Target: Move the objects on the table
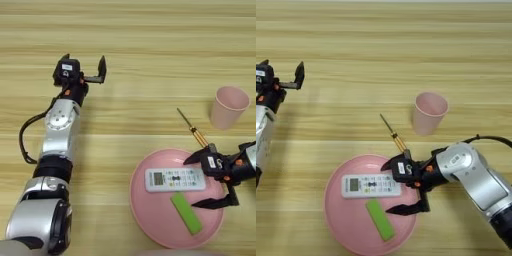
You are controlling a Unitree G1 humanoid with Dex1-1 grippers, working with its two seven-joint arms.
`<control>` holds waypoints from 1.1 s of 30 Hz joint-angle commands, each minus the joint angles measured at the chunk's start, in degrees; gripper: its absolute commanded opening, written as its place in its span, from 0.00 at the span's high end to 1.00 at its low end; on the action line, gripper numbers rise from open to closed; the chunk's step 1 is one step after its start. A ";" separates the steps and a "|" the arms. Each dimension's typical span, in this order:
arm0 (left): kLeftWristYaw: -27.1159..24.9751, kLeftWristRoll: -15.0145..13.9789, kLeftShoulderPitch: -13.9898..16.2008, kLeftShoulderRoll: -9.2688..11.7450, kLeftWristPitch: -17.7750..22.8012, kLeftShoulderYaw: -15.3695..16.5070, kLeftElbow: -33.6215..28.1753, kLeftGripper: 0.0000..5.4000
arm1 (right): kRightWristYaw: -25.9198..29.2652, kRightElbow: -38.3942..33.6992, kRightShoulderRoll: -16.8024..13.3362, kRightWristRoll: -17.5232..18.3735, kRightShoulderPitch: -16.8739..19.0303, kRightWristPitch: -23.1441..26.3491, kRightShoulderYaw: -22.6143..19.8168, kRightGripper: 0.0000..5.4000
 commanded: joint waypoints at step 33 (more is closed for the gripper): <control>-6.05 -2.32 -1.53 0.52 -3.67 -0.48 0.32 0.00 | -2.15 4.46 3.38 1.92 -3.62 -1.14 -4.05 0.45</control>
